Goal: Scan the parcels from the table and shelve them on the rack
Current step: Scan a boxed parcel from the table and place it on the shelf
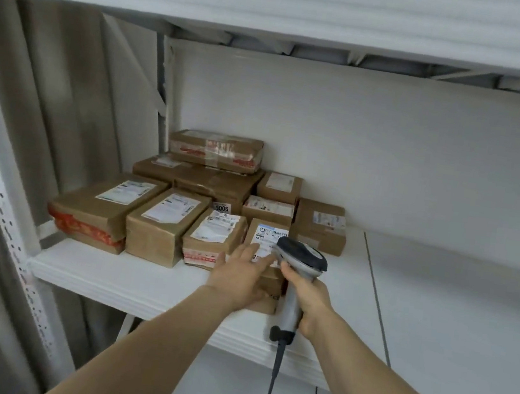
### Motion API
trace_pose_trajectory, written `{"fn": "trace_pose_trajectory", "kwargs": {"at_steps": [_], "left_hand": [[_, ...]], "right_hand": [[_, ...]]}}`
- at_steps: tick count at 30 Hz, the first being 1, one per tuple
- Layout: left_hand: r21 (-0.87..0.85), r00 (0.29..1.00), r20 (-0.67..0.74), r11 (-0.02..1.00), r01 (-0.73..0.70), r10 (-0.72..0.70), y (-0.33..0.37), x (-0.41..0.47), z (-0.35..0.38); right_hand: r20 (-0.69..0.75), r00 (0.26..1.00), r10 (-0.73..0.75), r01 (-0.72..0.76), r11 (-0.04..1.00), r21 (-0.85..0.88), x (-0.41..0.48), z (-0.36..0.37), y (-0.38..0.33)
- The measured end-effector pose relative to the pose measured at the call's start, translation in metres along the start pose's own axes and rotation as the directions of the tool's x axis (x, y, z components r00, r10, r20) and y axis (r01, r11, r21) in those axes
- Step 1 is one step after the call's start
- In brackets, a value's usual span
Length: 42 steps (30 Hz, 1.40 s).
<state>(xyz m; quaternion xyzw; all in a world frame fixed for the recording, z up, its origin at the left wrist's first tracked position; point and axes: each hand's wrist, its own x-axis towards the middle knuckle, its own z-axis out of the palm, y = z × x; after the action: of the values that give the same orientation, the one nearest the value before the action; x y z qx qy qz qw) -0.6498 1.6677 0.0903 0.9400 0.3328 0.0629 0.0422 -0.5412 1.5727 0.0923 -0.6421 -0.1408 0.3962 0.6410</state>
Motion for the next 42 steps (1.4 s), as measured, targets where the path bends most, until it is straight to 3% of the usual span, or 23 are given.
{"fn": "trace_pose_trajectory", "kwargs": {"at_steps": [8,10,17,22,26,30,34,37,42], "left_hand": [[0.248,0.989,-0.013,0.958,0.144,-0.145,0.022,0.017,-0.006],[0.258,0.991,-0.061,0.957,0.130,-0.118,0.051,0.013,-0.007],[0.219,0.954,-0.112,0.944,-0.248,0.277,0.251,-0.019,0.004],[0.116,0.854,-0.061,0.853,-0.508,0.517,0.426,-0.071,0.029],[0.022,0.721,-0.057,0.723,-0.690,0.690,0.558,-0.121,0.051],[-0.049,0.550,-0.011,0.548,-0.835,0.835,0.675,-0.168,0.066],[-0.109,0.395,-0.026,0.390,-0.914,0.918,0.783,-0.201,0.077],[-0.165,0.310,-0.013,0.304,-0.938,0.951,0.859,-0.216,0.090],[-0.321,0.234,0.043,0.235,-0.917,0.971,0.984,-0.216,0.113]], "right_hand": [[-0.049,0.999,0.022,-0.019,0.998,0.065,-0.023,-0.052,-0.007],[-0.054,0.999,0.002,0.003,0.996,0.091,-0.039,-0.079,-0.011],[-0.148,0.985,-0.091,0.096,0.995,0.025,-0.132,-0.237,-0.015],[-0.360,0.928,-0.100,0.133,0.989,0.070,-0.230,-0.387,0.001],[-0.554,0.827,-0.094,0.181,0.978,0.104,-0.311,-0.497,0.020],[-0.757,0.647,-0.093,0.240,0.967,0.086,-0.384,-0.589,0.036],[-0.872,0.488,-0.042,0.246,0.965,0.091,-0.445,-0.674,0.050],[-0.930,0.368,0.012,0.241,0.965,0.108,-0.480,-0.736,0.056],[-0.975,0.211,0.064,0.217,0.970,0.110,-0.514,-0.843,0.050]]}}
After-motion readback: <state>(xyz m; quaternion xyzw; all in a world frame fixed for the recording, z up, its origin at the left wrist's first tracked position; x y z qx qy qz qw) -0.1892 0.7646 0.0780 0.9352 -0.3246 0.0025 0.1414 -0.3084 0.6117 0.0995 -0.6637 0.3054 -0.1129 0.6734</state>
